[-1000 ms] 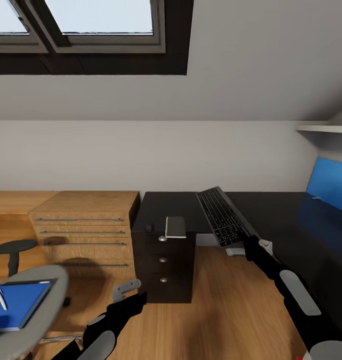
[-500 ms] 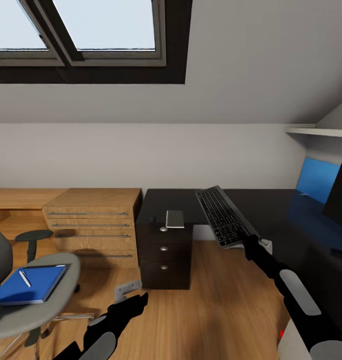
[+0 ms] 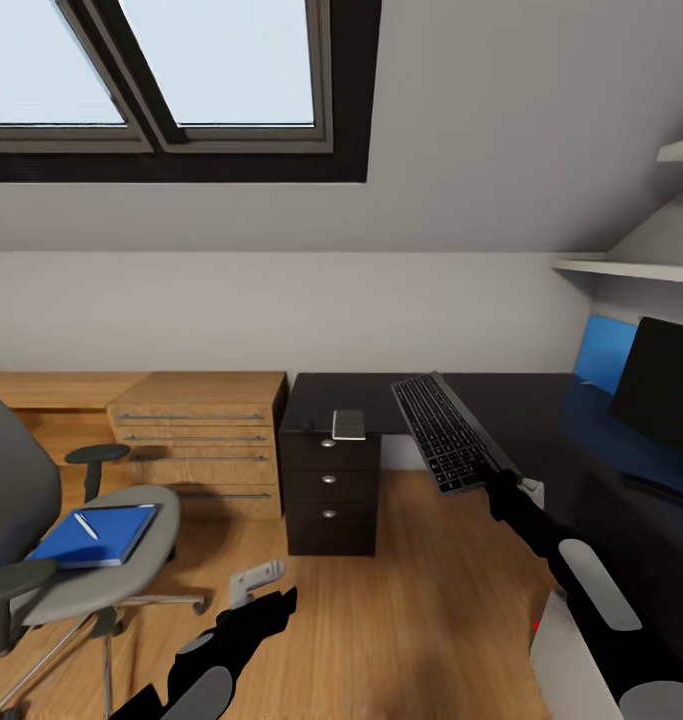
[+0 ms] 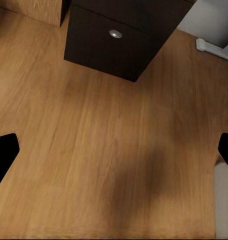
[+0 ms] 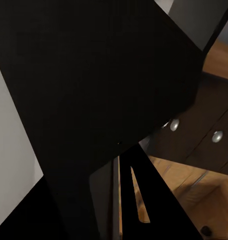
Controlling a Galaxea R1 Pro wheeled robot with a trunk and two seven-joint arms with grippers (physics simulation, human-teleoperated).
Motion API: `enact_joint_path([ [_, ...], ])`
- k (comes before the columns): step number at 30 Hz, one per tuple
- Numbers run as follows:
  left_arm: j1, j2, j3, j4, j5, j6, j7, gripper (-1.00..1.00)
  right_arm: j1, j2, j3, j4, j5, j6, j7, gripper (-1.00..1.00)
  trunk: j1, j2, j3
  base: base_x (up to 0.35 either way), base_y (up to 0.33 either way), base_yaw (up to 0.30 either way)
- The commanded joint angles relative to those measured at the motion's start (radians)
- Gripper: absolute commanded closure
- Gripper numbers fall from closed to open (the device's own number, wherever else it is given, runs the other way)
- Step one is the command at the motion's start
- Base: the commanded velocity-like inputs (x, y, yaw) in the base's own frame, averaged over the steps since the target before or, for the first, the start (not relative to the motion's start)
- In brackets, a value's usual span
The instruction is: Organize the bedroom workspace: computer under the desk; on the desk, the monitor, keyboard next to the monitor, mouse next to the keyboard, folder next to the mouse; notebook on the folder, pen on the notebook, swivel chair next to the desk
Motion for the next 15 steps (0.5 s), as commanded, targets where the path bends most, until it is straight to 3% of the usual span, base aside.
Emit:
enact_joint_path([
  [1,-0.001,0.001,-0.003,-0.001,0.003,0.003,0.007,-1.0,-0.001,0.0,-0.002,0.0,-0.007,0.006,0.002,1.0,-0.005,0.006,0.002,-0.348,-0.053,0.0],
  [8,-0.001,0.001,-0.003,-0.001,0.002,0.003,0.011,-1.0,0.0,0.0,-0.002,-0.001,-0.007,0.006,0.001,1.0,-0.031,0.055,0.024,-0.339,-0.137,0.0],
  [15,-0.001,-0.001,-0.014,-0.002,0.0,0.003,0.042,-1.0,-0.001,-0.001,-0.002,-0.001,-0.006,0.006,0.001,1.0,-0.058,0.104,0.046,-0.298,-0.222,0.0],
])
